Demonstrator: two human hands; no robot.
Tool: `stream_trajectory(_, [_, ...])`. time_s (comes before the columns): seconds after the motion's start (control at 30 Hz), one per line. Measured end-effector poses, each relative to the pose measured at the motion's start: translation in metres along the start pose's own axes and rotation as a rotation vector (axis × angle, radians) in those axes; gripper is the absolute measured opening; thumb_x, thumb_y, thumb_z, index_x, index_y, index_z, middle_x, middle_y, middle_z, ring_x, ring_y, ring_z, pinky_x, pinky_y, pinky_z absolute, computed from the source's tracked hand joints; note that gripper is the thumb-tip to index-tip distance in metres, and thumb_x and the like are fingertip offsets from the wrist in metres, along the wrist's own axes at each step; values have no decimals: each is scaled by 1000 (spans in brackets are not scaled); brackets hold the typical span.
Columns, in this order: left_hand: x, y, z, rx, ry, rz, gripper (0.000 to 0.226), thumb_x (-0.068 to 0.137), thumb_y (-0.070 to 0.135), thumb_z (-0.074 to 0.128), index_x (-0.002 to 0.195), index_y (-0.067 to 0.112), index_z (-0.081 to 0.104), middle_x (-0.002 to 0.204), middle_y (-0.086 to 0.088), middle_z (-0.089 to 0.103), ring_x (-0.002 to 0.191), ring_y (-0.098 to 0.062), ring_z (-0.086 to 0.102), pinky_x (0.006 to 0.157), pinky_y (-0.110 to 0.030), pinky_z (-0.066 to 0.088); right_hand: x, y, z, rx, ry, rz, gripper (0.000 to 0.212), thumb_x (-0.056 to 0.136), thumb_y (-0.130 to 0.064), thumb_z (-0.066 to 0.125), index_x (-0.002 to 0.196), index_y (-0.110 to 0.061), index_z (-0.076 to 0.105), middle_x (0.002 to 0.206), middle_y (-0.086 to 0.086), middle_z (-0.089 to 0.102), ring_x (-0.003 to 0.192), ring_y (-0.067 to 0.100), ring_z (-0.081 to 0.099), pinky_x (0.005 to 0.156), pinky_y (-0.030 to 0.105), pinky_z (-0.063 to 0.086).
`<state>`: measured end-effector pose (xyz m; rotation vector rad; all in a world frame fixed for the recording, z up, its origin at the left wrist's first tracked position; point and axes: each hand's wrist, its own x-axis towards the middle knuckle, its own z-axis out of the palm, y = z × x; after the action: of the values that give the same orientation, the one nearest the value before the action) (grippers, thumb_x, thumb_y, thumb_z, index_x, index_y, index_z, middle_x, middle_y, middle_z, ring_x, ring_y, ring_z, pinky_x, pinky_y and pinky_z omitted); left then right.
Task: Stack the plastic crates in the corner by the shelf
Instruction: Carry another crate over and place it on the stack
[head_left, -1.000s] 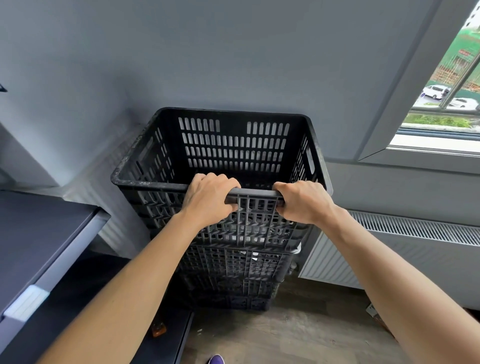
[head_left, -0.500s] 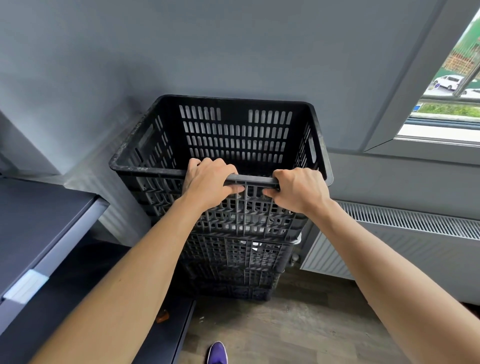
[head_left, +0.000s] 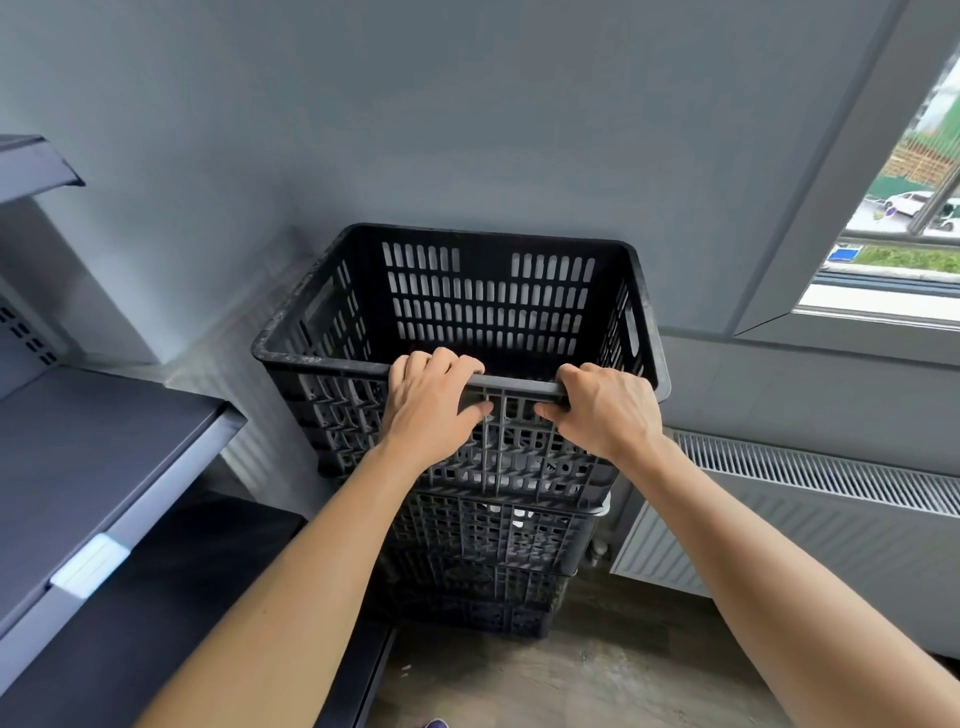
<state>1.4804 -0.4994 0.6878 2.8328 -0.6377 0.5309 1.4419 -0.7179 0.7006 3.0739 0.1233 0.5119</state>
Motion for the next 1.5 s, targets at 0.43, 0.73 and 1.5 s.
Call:
stream_trajectory(0.43, [4,0,1,10,-55,-30,58,85,60,57,135,36,39,125,5,42,121,-22,38,112,-42,18,2,7,-1,22,17,-48,50,89,-73,35,79,-25,47,57,-7,55,53,21,54,53,31,39])
stream_trajectory(0.73, [18,-7,-10,-31,-209,-38,63,86,58,55,141,39,30,134,3,33,124,-24,31,113,-42,12,10,2,-5,43,15,-8,48,89,-70,40,83,-24,54,63,-8,54,59,22,55,56,32,37])
stream_trajectory(1.5, [-21,-1,-17,-121,-215,15,74,92,48,54,153,36,13,163,-1,9,150,-18,-10,119,-47,-13,-11,-8,-10,36,-63,46,59,87,-68,45,129,-28,49,110,-1,60,103,23,57,87,39,43])
